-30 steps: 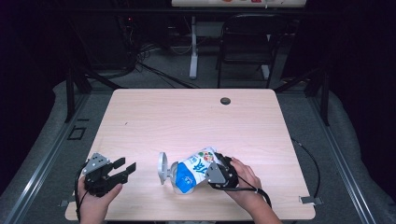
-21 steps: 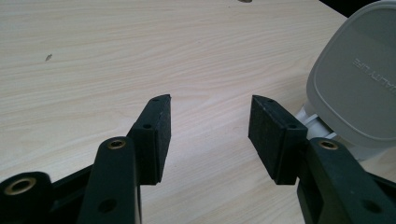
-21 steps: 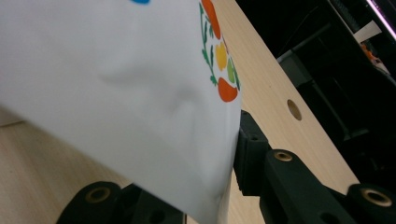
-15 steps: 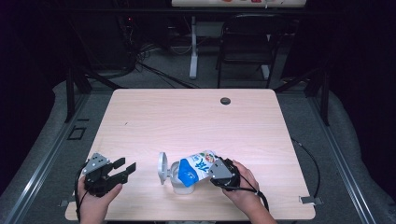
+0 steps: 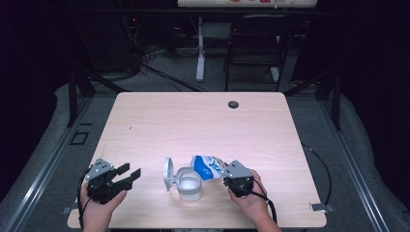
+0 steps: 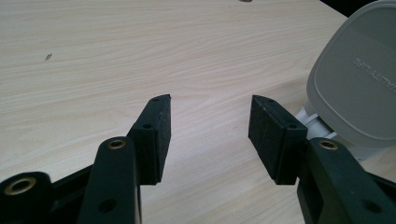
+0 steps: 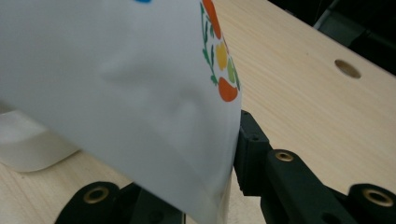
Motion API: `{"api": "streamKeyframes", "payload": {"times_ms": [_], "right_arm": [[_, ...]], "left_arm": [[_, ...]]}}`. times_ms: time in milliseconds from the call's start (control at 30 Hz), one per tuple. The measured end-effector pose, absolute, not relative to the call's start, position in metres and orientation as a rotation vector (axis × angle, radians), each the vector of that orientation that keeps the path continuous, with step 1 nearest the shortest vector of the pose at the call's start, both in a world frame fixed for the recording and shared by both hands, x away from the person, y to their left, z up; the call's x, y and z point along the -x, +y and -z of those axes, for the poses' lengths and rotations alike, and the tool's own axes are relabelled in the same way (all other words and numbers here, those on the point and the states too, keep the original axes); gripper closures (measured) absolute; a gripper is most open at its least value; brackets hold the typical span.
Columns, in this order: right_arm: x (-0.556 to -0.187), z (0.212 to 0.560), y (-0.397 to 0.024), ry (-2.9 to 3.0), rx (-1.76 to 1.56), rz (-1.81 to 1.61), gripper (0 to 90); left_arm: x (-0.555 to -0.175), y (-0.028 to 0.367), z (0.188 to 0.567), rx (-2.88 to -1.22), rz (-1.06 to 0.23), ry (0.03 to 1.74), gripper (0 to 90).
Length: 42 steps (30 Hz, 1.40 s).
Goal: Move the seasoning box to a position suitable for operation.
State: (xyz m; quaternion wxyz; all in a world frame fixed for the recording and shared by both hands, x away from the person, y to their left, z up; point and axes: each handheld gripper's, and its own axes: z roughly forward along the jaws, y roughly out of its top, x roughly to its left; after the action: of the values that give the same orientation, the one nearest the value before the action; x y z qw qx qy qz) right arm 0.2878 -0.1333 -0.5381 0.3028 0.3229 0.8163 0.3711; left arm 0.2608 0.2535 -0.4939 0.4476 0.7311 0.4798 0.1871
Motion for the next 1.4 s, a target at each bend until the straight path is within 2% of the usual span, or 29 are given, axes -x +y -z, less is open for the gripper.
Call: {"api": "streamKeyframes", "payload": {"times_ms": [467, 1200, 1400], "right_arm": [[-0.297, 0.553, -0.151, 2.144, -1.16, -1.14, 75.9], [-0.303, 0.568, -0.164, 2.15, -1.385, -1.16, 74.3], [-0.303, 0.571, -0.166, 2.16, -1.404, -1.145, 70.7]], "left_arm": [[-0.261, 0.253, 0.494, -1.817, -0.464, 1.188, 49.9], [-0.261, 0.252, 0.495, -1.827, -0.461, 1.189, 49.9], [-0.261, 0.25, 0.496, -1.837, -0.457, 1.186, 49.9]]}}
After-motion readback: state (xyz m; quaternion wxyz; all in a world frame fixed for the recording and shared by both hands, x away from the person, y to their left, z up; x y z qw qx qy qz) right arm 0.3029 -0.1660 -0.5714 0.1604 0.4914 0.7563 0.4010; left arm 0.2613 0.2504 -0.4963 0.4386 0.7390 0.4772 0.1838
